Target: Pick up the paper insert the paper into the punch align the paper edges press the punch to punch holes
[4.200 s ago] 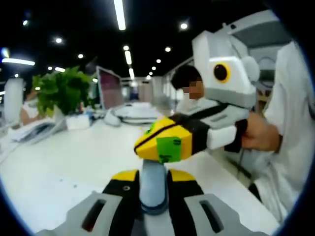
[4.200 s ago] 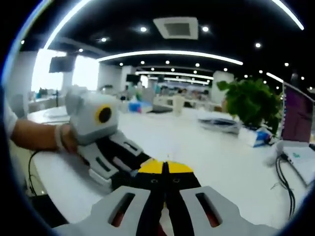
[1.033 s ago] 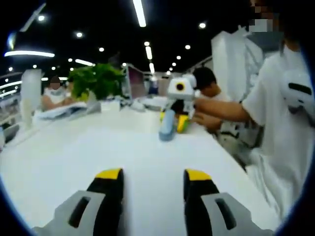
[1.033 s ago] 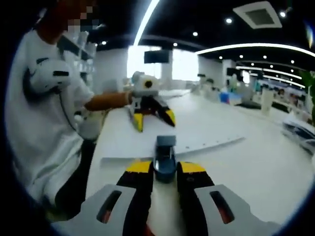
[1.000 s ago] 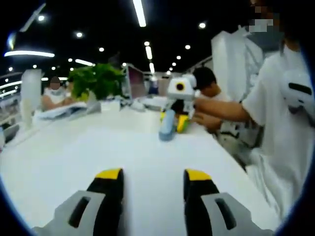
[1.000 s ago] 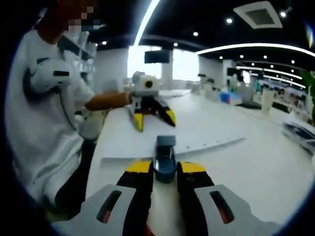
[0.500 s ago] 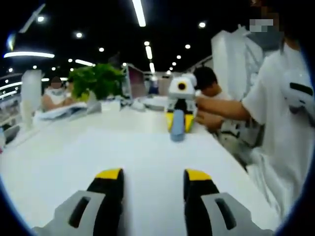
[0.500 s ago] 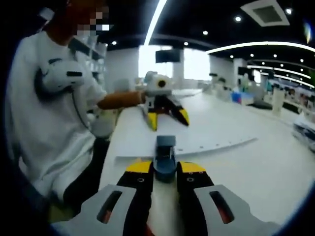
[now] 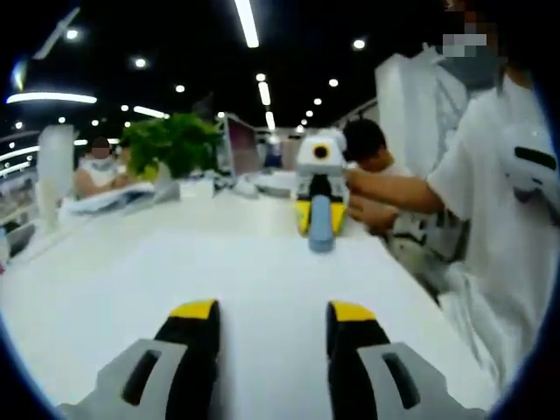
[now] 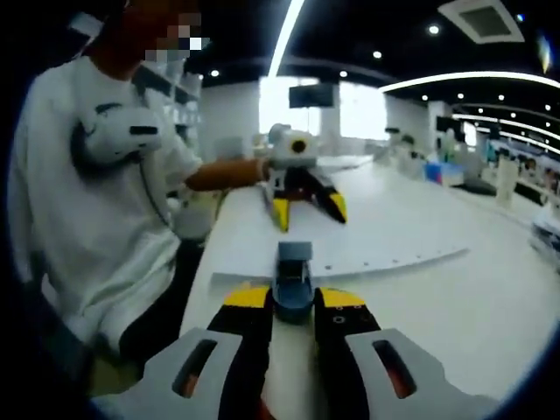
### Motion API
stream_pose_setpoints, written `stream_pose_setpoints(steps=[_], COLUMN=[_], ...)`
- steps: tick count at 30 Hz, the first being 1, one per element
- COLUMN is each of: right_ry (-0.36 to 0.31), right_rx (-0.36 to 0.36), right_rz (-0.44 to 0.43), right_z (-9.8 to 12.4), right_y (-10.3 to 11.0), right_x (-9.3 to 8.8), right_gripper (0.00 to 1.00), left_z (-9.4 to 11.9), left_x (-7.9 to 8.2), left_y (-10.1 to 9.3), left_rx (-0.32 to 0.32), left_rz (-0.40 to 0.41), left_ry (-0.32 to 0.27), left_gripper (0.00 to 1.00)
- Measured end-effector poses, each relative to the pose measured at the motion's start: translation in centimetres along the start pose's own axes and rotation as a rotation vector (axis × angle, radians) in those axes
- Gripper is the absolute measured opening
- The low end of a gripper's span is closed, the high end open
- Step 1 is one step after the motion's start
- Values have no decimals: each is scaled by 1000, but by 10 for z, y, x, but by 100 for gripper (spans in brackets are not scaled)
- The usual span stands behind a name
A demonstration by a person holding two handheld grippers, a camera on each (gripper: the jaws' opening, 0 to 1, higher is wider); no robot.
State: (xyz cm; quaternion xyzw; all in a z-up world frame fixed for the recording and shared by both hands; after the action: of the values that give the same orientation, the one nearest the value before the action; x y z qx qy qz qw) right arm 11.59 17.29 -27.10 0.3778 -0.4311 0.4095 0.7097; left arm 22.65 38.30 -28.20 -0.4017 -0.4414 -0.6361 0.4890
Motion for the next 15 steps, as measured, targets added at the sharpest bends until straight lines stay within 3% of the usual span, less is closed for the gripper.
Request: stream_pose_setpoints(steps=[6, 10, 15], right_ry=[-4, -47, -190], right_rx=[-39, -97, -259], right_rz=[-21, -51, -92], right_z=[3, 11, 38], right_y=[2, 3, 11], right_x=[-1, 3, 18], right_gripper=[27, 32, 33], left_z=[-1, -1, 3], left_x=[1, 1, 9], left_y=[-1, -2, 0], left_rx=[-3, -14, -2], left_rz=[0, 2, -18], left_ry=[-5, -7, -36], left_gripper=[52, 57, 57])
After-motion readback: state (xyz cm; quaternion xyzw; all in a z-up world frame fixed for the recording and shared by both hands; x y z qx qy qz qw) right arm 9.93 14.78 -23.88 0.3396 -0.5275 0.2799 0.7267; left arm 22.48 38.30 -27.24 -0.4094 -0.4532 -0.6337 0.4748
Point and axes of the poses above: the point that each gripper's makers call its tool centre point, and the gripper's own axes: z roughly backward along the fingers, y roughly to its left, x roughly out of its top, the point moved 7 cm from there along z, roughly backward along the fingers, and after that the axes turned 10 degrees about -z, right-handed, at the moved point
